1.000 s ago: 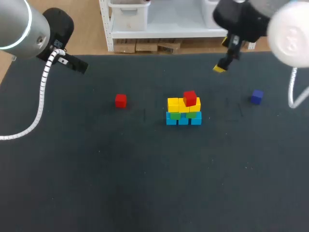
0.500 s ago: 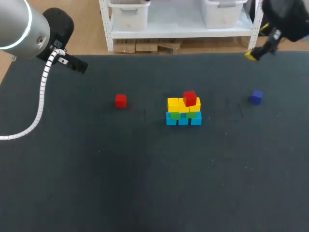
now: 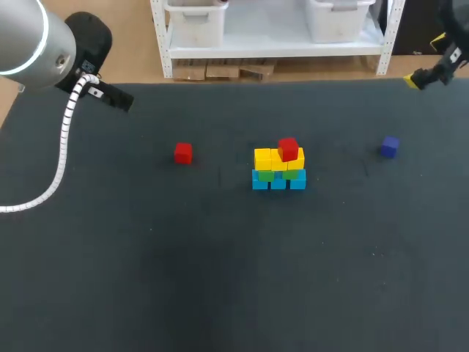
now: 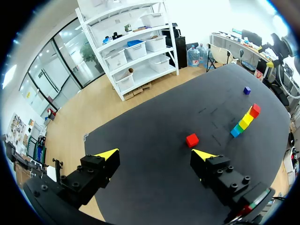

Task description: Place the blue cubes, place green cubes on the blue cubes, place the yellow cubes on the green cubes, then place the red cubes on the yellow cubes, and place purple cube on the red cubes.

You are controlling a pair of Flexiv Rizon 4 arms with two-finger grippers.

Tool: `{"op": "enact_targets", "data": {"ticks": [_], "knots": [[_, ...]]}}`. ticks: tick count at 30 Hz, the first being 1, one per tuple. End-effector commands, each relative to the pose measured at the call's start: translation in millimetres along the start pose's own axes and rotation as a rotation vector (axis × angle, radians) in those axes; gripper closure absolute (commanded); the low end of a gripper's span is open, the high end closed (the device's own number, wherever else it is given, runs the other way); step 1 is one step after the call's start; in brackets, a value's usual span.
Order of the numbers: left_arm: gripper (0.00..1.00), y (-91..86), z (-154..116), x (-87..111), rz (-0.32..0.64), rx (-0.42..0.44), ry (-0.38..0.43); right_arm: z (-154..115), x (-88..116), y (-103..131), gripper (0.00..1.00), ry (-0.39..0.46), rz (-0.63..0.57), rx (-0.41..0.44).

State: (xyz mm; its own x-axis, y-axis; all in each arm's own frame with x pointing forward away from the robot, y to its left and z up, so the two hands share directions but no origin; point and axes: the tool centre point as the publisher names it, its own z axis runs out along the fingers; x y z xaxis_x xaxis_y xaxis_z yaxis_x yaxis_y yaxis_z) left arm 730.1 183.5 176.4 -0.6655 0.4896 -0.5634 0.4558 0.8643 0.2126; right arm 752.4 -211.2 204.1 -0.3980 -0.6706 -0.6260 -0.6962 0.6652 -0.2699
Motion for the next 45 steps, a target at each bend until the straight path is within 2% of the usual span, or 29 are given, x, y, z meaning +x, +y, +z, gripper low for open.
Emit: {"op": "enact_targets", "data": {"ticks": [1, 17, 19, 23, 27, 28, 30, 31, 34, 39, 43, 45], "knots": [[0.0, 1.4, 0.3, -0.1, 0.001, 0.005, -0.001, -0.6, 3.1, 3.6, 0.0, -0.012, 0.004, 0.123], [0.0, 1.4, 0.3, -0.1, 0.001, 0.005, -0.001, -0.6, 3.1, 3.6, 0.0, -0.012, 0.004, 0.123], [0.0, -5.7, 2.4, -3.2, 0.021, 0.034, 0.017, -0.6, 3.1, 3.6, 0.0, -0.012, 0.004, 0.123], [0.0, -26.8, 11.6, -10.8, 0.186, 0.089, 0.041, -0.6, 3.1, 3.6, 0.0, -0.012, 0.004, 0.123], [0.0, -47.8, 24.8, -11.8, 0.336, 0.208, 0.093, -0.6, 3.1, 3.6, 0.0, -0.012, 0.004, 0.123], [0.0, -53.4, 29.2, -9.8, 0.418, 0.258, 0.103, -0.6, 3.1, 3.6, 0.0, -0.012, 0.004, 0.123], [0.0, -58.3, 31.8, -6.8, 0.485, 0.312, 0.105, -0.6, 3.1, 3.6, 0.0, -0.012, 0.004, 0.123], [0.0, -62.8, 33.9, -3.4, 0.541, 0.386, 0.131, -0.6, 3.1, 3.6, 0.0, -0.012, 0.004, 0.123], [0.0, -68.3, 40.6, 5.9, 0.679, 0.477, 0.19, -0.6, 3.1, 3.6, 0.0, -0.012, 0.004, 0.123], [0.0, -80.4, 54.3, 13.5, 0.905, 0.525, 0.214, -0.6, 3.1, 3.6, 0.0, -0.012, 0.004, 0.123], [0.0, -96.2, 65.1, 15.0, 1.096, 0.56, 0.201, -0.6, 3.1, 3.6, 0.0, -0.012, 0.004, 0.123], [0.0, -102.4, 68.2, 14.6, 1.182, 0.609, 0.196, -0.6, 3.1, 3.6, 0.0, -0.012, 0.004, 0.123]]}}
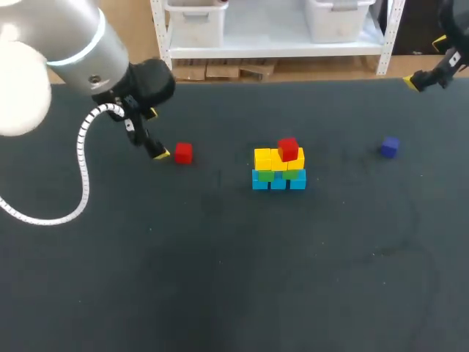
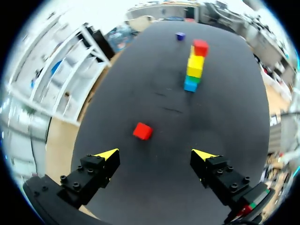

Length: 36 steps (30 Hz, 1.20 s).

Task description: Place the blue cubes, place green cubes on the blue cubes, place the yellow cubes on the green cubes, then place the red cubes on the yellow cubes, and place purple cube on the red cubes.

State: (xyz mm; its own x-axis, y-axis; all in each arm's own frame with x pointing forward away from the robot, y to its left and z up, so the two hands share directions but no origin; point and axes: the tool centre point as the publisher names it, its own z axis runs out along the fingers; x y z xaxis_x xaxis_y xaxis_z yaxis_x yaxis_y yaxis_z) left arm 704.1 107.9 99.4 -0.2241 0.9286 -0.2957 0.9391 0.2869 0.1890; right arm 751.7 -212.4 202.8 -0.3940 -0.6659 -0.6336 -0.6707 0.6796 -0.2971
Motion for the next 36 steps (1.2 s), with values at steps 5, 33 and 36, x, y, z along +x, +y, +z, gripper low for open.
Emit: {"op": "enact_targets", "data": {"ticks": [5, 33, 36], "knots": [[0.0, 1.2, 26.9, -19.4, 0.663, 0.295, 0.138, -0.9, 1.2, 3.5, 0.0, -0.002, 0.001, 0.083], [0.0, 54.0, 107.6, -18.2, 0.616, 0.39, 0.262, -0.9, 1.2, 3.5, 0.0, -0.002, 0.001, 0.083], [0.0, 52.3, 109.0, -16.5, 0.588, 0.419, 0.268, -0.9, 1.2, 3.5, 0.0, -0.002, 0.001, 0.083]]}}
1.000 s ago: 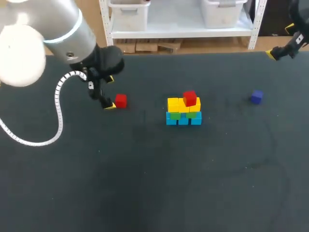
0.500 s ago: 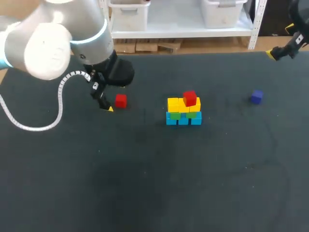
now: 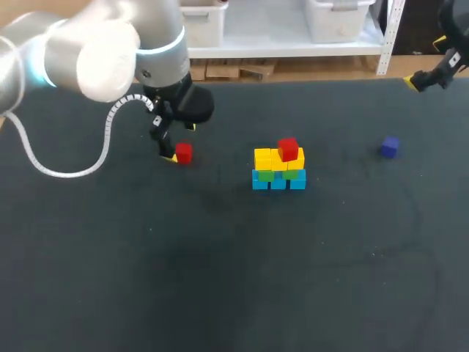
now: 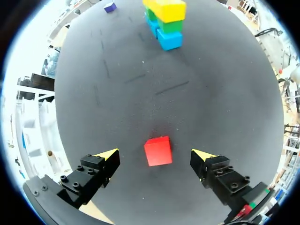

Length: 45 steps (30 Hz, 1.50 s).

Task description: Place the blue cubes, place green cubes on the blue cubes, place the yellow cubes on the green cubes, then place the red cubes on the yellow cubes, and place purple cube on the red cubes.

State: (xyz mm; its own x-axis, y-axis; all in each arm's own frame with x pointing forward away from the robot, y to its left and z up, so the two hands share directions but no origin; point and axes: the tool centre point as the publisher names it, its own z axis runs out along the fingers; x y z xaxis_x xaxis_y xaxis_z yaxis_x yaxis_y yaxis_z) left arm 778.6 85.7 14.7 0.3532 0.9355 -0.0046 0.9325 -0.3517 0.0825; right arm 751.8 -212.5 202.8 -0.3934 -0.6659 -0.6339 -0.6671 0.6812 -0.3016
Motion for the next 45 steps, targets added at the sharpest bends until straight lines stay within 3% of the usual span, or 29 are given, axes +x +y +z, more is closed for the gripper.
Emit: {"op": "enact_targets", "data": {"ticks": [1, 3, 7, 9, 14, 21, 24, 27, 30, 32, 36, 45], "knots": [[0.0, 6.2, 2.7, -1.7, -0.028, 0.233, -0.01, -0.9, 1.2, 3.6, 0.0, -0.002, 0.002, 0.078], [0.0, 2.8, 1.9, -2.8, -0.04, 0.246, -0.009, -0.9, 1.2, 3.6, 0.0, -0.002, 0.002, 0.078], [0.11, -5.5, -0.5, -5.2, -0.064, 0.259, -0.029, -0.9, 1.2, 3.6, 0.0, -0.002, 0.002, 0.078], [0.19, -11.5, -2.7, -7.2, -0.078, 0.268, -0.048, -0.9, 1.2, 3.6, 0.0, -0.002, 0.002, 0.078], [0.51, -29.0, -3.0, -11.0, -0.11, 0.289, -0.073, -0.9, 1.2, 3.6, 0.0, -0.002, 0.002, 0.078], [0.53, -50.6, -0.9, -21.0, -0.153, 0.295, -0.097, -0.9, 1.2, 3.6, 0.0, -0.002, 0.002, 0.078], [0.51, -52.9, -1.7, -23.8, -0.166, 0.262, -0.094, -0.9, 1.2, 3.6, 0.0, -0.002, 0.002, 0.078], [0.22, -49.2, -8.1, -25.0, -0.175, 0.216, -0.085, -0.9, 1.2, 3.6, 0.0, -0.002, 0.002, 0.078], [0.28, -45.7, -17.2, -24.3, -0.179, 0.179, -0.075, -0.9, 1.2, 3.6, 0.0, -0.002, 0.002, 0.078], [0.0, -45.5, -23.8, -25.1, -0.186, 0.167, -0.068, -0.9, 1.2, 3.6, 0.0, -0.002, 0.002, 0.078], [0.0, -45.5, -25.6, -25.9, -0.222, 0.154, -0.064, -0.9, 1.2, 3.6, 0.0, -0.002, 0.002, 0.078], [0.0, -36.9, -1.5, -24.5, -0.329, 0.097, -0.081, -0.9, 1.2, 3.6, 0.0, -0.002, 0.002, 0.078]]}}
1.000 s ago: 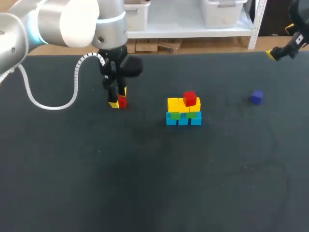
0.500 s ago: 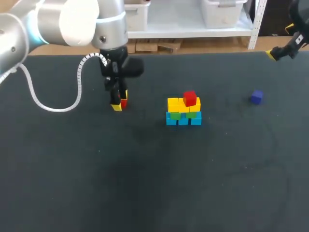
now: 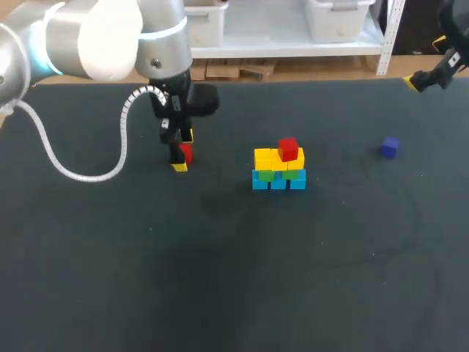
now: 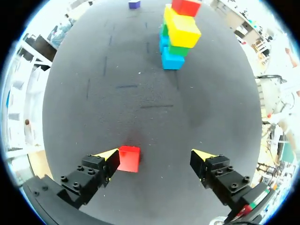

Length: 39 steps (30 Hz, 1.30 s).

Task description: Place the blue cubes, place green cubes on the blue cubes, place the yellow cubes on the green cubes, then place the red cubes on the yellow cubes, and place purple cube on the red cubes.

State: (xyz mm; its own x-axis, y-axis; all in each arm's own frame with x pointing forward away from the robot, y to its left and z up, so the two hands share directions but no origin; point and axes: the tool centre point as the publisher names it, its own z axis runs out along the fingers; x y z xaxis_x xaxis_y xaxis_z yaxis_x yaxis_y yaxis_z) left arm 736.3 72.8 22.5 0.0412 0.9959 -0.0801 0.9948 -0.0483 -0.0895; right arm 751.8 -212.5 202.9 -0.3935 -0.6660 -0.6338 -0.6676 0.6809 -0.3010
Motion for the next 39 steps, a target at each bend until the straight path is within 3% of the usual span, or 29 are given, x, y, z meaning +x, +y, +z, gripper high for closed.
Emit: {"op": "enact_targets", "data": {"ticks": [1, 14, 17, 18, 20, 22, 26, 29, 30, 39], "knots": [[0.0, 1.3, 9.2, 3.0, -0.006, -0.061, -0.017, -0.9, 1.3, 3.6, 0.0, -0.002, 0.002, 0.078], [0.02, 18.5, 14.4, 7.9, 0.001, -0.106, 0.025, -0.9, 1.3, 3.6, 0.0, -0.002, 0.002, 0.078], [0.35, 19.3, 15.0, 8.6, 0.006, -0.107, 0.035, -0.9, 1.3, 3.6, 0.0, -0.002, 0.002, 0.078], [0.51, 19.5, 15.5, 9.2, 0.01, -0.107, 0.042, -0.9, 1.3, 3.6, 0.0, -0.002, 0.002, 0.078], [0.65, 20.4, 17.3, 12.0, 0.012, -0.108, 0.052, -0.9, 1.3, 3.6, 0.0, -0.002, 0.002, 0.078], [0.73, 21.3, 18.5, 14.4, 0.01, -0.106, 0.062, -0.9, 1.3, 3.6, 0.0, -0.002, 0.002, 0.078], [0.67, 23.5, 20.2, 17.6, 0.004, -0.105, 0.068, -0.9, 1.3, 3.6, 0.0, -0.002, 0.002, 0.078], [0.87, 24.8, 19.2, 18.0, -0.001, -0.11, 0.068, -0.9, 1.3, 3.6, 0.0, -0.002, 0.002, 0.078], [1.0, 24.5, 15.3, 16.5, 0.001, -0.116, 0.063, -0.9, 1.3, 3.6, 0.0, -0.002, 0.002, 0.078], [1.0, 15.0, -23.8, 2.0, 0.042, -0.14, 0.089, -0.9, 1.3, 3.6, 0.0, -0.002, 0.002, 0.078]]}}
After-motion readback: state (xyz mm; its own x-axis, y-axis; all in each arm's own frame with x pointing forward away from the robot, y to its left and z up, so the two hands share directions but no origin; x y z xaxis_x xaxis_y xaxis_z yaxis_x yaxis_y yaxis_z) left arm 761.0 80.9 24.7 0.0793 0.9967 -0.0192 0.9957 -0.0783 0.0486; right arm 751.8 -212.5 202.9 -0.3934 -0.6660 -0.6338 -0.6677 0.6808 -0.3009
